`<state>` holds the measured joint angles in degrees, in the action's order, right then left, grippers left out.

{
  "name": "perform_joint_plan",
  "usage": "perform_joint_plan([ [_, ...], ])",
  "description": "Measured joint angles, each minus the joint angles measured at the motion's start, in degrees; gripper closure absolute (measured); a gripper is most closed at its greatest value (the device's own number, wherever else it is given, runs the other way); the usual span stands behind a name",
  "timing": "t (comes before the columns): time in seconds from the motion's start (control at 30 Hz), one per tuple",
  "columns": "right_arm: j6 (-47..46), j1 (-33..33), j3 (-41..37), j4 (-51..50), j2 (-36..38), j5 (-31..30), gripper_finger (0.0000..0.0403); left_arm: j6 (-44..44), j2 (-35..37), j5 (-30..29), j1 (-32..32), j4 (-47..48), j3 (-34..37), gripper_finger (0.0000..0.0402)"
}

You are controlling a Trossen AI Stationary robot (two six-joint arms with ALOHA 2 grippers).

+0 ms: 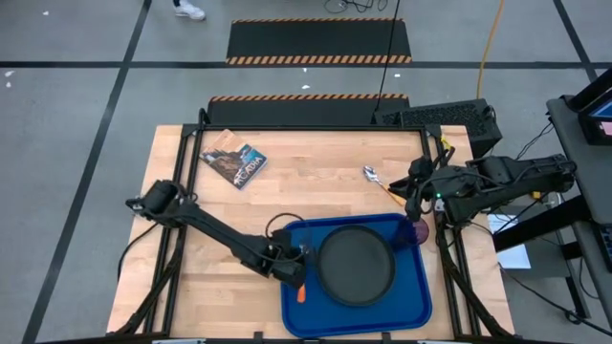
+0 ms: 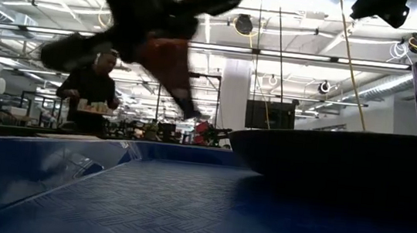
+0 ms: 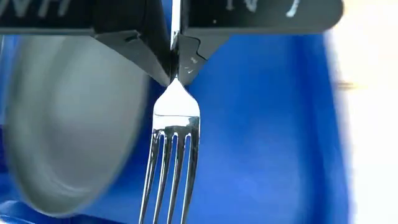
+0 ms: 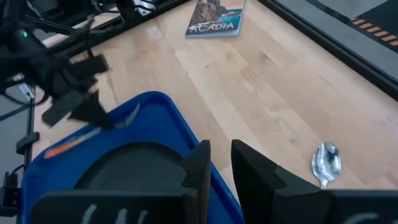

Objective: Pick and place plate/cup/fork/spoon on tray
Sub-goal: Put the orange fork to the left side of the black plate on the blue serving tray, then put the yellow spoon to the left side of the orange fork on the blue serving tray

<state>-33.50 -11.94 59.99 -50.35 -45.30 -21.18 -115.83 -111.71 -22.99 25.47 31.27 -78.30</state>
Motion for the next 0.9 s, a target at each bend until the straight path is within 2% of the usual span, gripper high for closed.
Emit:
perform_joint_plan([
  [0.17,0.77,0.00,0.00,0.29,-0.76,-1.37,0.0346,-0.59,-2.48,-0.18,-1.10,-4.77,-0.19,0.0387],
  [0.6,2.89,0.00,0.00,2.06,-2.18,-3.11,0.0346,-3.27,-6.13,2.62,-2.59,-4.97,-0.11,0.0382],
  [0.7,2.80,0.00,0.00,2.09,-2.47,-3.10,0.0346,-3.19,-6.20,2.98,-2.91,-4.34,-0.11,0.0365],
  [0.9,2.43,0.00,0.00,2.12,-2.39,-3.15,0.0346,-3.18,-6.20,5.41,-3.70,-4.35,-0.11,0.0299],
])
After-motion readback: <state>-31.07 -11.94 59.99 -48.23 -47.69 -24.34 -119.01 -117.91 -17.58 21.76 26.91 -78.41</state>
